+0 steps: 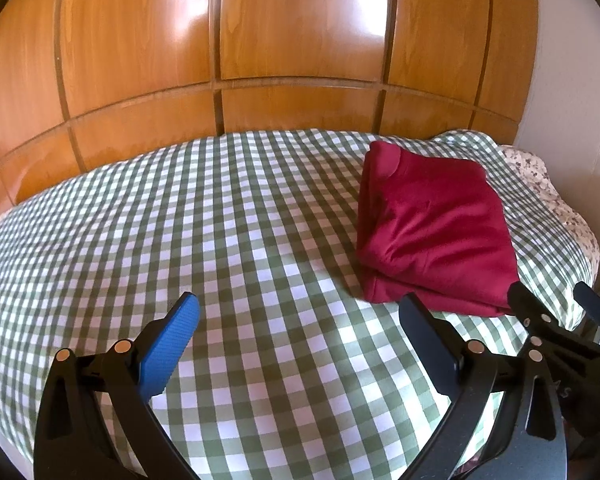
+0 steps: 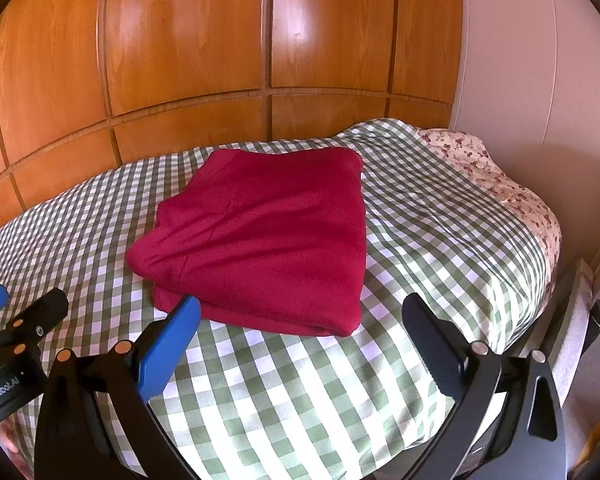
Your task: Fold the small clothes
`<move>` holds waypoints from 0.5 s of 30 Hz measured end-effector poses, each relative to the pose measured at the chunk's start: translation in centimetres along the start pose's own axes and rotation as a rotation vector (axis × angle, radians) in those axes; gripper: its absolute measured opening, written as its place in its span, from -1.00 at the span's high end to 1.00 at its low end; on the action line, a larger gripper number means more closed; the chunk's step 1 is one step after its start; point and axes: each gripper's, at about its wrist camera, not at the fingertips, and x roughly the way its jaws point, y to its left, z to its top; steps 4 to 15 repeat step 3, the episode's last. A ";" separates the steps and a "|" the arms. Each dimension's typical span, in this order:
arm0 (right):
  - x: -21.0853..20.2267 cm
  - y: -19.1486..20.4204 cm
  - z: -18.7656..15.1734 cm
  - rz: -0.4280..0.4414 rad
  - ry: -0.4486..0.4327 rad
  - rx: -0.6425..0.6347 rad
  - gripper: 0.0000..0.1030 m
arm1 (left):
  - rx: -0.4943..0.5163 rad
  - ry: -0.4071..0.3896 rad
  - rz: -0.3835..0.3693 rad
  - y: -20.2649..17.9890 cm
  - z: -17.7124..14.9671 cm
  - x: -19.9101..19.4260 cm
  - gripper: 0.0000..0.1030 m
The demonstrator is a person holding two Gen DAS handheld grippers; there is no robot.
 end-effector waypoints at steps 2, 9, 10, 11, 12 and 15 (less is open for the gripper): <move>0.3 -0.3 0.1 0.000 0.003 0.002 -0.95 | -0.001 0.013 -0.011 0.1 -0.2 0.4 -0.92; 0.4 -0.5 0.1 -0.001 0.007 0.007 -0.95 | -0.008 0.025 -0.017 0.4 -0.4 0.7 -0.92; 0.4 -0.5 0.1 -0.001 0.007 0.007 -0.95 | -0.008 0.025 -0.017 0.4 -0.4 0.7 -0.92; 0.4 -0.5 0.1 -0.001 0.007 0.007 -0.95 | -0.008 0.025 -0.017 0.4 -0.4 0.7 -0.92; 0.4 -0.5 0.1 -0.001 0.007 0.007 -0.95 | -0.008 0.025 -0.017 0.4 -0.4 0.7 -0.92; 0.4 -0.5 0.1 -0.001 0.007 0.007 -0.95 | -0.008 0.025 -0.017 0.4 -0.4 0.7 -0.92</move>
